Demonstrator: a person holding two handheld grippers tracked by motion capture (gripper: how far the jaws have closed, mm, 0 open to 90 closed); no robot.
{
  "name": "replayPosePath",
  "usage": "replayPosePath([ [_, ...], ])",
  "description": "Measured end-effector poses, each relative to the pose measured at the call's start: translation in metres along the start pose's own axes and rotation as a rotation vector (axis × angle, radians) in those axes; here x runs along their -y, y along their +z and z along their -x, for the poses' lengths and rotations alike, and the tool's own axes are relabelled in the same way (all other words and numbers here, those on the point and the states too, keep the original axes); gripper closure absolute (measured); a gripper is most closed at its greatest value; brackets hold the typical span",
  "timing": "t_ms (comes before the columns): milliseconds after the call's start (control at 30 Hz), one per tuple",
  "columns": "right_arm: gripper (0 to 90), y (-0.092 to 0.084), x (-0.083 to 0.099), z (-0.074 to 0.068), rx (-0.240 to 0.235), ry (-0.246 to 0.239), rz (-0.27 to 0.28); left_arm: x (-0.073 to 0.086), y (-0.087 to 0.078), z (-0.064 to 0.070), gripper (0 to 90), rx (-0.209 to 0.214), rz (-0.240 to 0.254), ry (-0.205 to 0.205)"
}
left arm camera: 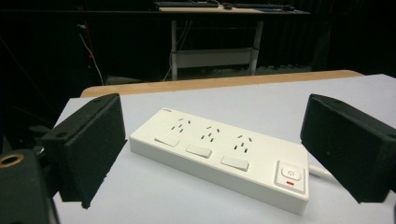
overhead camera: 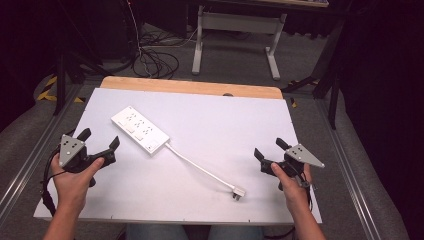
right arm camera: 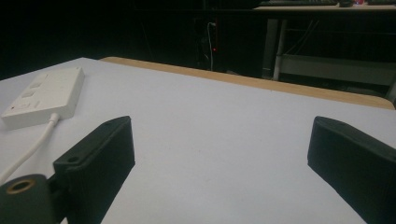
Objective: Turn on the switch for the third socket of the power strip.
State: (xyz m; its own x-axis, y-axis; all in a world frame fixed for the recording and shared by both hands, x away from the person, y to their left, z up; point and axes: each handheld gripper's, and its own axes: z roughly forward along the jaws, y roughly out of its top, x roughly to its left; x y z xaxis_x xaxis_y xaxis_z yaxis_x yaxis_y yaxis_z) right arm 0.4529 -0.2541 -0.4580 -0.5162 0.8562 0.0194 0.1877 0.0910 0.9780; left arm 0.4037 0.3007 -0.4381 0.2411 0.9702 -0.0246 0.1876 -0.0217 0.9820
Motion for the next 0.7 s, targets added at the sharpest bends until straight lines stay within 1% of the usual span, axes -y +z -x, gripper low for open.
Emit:
replayPosePath([
  [333,7.7,-0.0002,0.0,-0.0002,0.001,0.0,-0.001,0.0008,0.0003,0.0,1.3,0.008,-0.011,0.001],
  [533,7.7,-0.0002,0.0001,-0.0002,0.002,0.0,-0.001,0.001,0.0003,0.0004,0.7,0.043,-0.016,0.004],
  [600,7.7,0.0001,0.0,-0.0006,0.001,0.004,-0.001,0.0013,0.0004,0.0005,0.7,0.046,-0.018,0.008],
  [633,7.7,0.0002,0.0001,-0.0003,0.001,-0.001,-0.002,0.0014,0.0005,0.0003,0.7,0.049,-0.019,0.011],
  [700,7.6,0.0006,0.0003,-0.0001,0.0,0.0,-0.001,0.0016,0.0006,0.0,0.7,0.05,-0.018,0.009],
])
